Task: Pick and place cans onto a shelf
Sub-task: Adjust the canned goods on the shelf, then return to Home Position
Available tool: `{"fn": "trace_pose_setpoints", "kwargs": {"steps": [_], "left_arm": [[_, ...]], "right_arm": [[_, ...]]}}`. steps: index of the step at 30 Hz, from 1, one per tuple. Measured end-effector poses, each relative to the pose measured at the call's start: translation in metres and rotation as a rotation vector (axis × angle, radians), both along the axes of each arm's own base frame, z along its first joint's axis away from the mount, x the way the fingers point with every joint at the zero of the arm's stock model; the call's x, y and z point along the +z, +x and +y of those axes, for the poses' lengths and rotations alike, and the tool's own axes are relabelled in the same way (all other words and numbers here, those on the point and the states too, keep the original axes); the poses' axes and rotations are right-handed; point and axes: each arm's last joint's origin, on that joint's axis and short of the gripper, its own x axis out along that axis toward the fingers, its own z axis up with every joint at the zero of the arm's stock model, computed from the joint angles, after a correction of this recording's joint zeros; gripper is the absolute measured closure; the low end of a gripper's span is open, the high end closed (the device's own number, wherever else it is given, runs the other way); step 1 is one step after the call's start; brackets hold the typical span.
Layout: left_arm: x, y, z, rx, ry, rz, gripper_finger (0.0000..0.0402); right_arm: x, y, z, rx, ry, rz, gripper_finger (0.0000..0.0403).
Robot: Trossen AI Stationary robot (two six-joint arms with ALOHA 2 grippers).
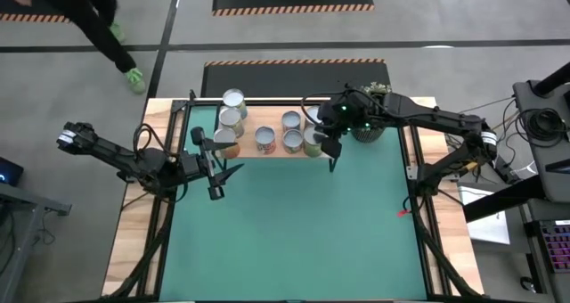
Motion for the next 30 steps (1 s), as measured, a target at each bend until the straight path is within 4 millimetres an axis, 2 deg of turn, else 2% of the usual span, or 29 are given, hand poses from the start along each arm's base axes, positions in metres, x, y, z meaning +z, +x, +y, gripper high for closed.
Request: {"fn": "trace_pose_setpoints", "kwargs": {"steps": [7, 11, 14, 18, 23, 24, 30], "left_arm": [[0.0, 0.0, 0.0, 0.0, 0.0, 0.001, 0.0162], [-0.003, 0.001, 0.0, 0.005, -0.017, 0.034, 0.0163], [0.0, 0.004, 0.0, 0.023, -0.091, 0.157, 0.0176], [0.013, 0.012, -0.005, -0.026, -0.183, 0.345, 0.024], [0.022, 0.023, -0.016, -0.16, -0.143, 0.458, 0.0374], [0.022, 0.024, -0.017, -0.179, -0.136, 0.466, 0.0387], [0.021, 0.024, -0.018, -0.245, -0.116, 0.486, 0.038]], "right_arm": [[0.003, 0.0, 0.003, 0.012, -0.004, -0.018, 0.0394], [0.004, 0.005, 0.015, 0.064, -0.026, -0.062, 0.0394], [0.01, 0.005, 0.029, 0.124, -0.051, -0.115, 0.0394], [0.018, -0.003, 0.054, 0.22, -0.098, -0.214, 0.0394], [0.006, -0.017, 0.078, 0.306, -0.167, -0.347, 0.0394], [0.002, -0.022, 0.081, 0.318, -0.177, -0.372, 0.0394], [-0.021, -0.045, 0.089, 0.344, -0.21, -0.532, 0.0394]]}}
